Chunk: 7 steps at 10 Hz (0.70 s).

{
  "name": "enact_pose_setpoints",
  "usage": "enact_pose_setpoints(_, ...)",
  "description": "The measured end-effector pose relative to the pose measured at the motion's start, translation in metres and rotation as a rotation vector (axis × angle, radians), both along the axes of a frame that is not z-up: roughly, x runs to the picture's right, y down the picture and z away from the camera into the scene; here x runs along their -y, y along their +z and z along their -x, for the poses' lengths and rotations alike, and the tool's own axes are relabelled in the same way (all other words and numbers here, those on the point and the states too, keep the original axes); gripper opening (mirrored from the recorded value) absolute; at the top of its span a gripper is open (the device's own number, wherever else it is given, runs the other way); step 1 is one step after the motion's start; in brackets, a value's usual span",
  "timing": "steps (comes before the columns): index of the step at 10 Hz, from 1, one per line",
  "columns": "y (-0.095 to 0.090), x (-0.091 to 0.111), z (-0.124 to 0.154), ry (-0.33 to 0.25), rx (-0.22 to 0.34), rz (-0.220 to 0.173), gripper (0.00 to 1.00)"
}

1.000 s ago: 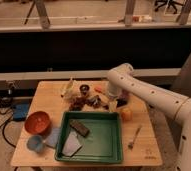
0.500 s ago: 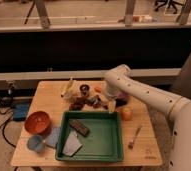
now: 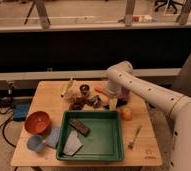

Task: Place brush in plastic cup

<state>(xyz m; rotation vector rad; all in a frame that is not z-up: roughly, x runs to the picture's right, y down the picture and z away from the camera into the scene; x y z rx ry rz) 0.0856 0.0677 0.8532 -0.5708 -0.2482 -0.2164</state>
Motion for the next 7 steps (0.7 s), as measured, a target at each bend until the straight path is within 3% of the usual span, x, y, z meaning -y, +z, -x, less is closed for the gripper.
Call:
enact_pose_setpoints(3, -0.010, 0.001, -0.003, 0.016, 0.006, 0.013, 0.80)
enact_pose_setpoints(6, 0.000, -0.003, 0.002, 0.022, 0.023, 0.008, 0.80)
enact_pose_setpoints(7, 0.003, -0.003, 0.005, 0.023, 0.028, 0.006, 0.73)
